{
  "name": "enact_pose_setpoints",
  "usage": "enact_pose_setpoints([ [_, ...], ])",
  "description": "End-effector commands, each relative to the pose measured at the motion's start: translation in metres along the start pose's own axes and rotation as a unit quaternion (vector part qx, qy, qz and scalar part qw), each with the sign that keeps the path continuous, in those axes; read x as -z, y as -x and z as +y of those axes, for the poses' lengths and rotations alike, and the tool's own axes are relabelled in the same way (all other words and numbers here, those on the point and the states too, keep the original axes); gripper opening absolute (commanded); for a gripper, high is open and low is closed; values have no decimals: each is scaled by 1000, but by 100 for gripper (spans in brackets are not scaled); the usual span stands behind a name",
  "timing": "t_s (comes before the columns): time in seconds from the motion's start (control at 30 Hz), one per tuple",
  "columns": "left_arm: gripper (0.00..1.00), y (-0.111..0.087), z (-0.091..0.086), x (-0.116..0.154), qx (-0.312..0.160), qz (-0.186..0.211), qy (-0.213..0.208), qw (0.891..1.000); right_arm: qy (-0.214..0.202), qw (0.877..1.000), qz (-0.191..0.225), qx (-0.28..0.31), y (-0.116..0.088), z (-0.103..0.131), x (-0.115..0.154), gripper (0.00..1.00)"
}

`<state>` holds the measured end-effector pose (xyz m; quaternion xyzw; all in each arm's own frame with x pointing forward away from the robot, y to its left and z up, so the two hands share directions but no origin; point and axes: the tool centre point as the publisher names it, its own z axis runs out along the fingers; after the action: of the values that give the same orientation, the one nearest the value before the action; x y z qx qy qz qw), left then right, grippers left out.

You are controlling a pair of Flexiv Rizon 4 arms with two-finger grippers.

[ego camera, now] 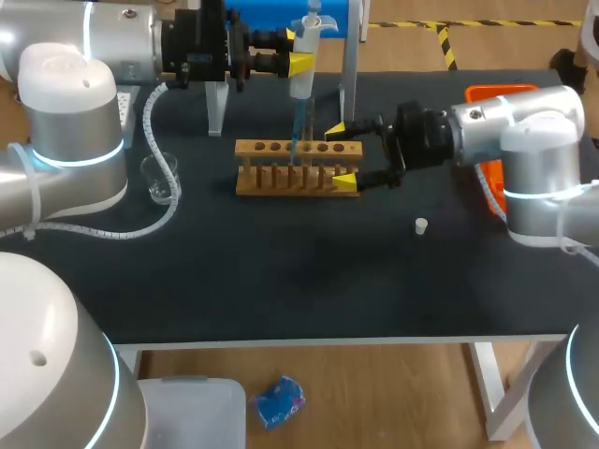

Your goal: Invert the test tube, pick up the pipette, mount the tip to pipette, aspirate from beaker and dispense into the tube, eject the tip, return the pipette, and cap with the stopper.

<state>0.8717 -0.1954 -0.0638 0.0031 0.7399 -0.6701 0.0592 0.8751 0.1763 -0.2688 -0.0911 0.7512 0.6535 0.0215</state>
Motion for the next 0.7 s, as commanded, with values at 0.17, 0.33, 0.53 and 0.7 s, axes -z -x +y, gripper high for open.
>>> enact_pose_setpoints([
  [0.17,0,0,0,1,0,0,0,1000,-1,1000,-1,0,-1,1,0,100],
  [0.33,0,0,14,14,13,-26,-11,1000,-1,1000,-1,0,-1,1,0,100],
  [0.53,0,15,30,86,17,-81,-6,997,-1,1000,-1,0,-1,1,0,100],
  [0.7,0,32,37,145,-13,-80,3,997,-1,1000,-1,0,-1,1,0,100],
])
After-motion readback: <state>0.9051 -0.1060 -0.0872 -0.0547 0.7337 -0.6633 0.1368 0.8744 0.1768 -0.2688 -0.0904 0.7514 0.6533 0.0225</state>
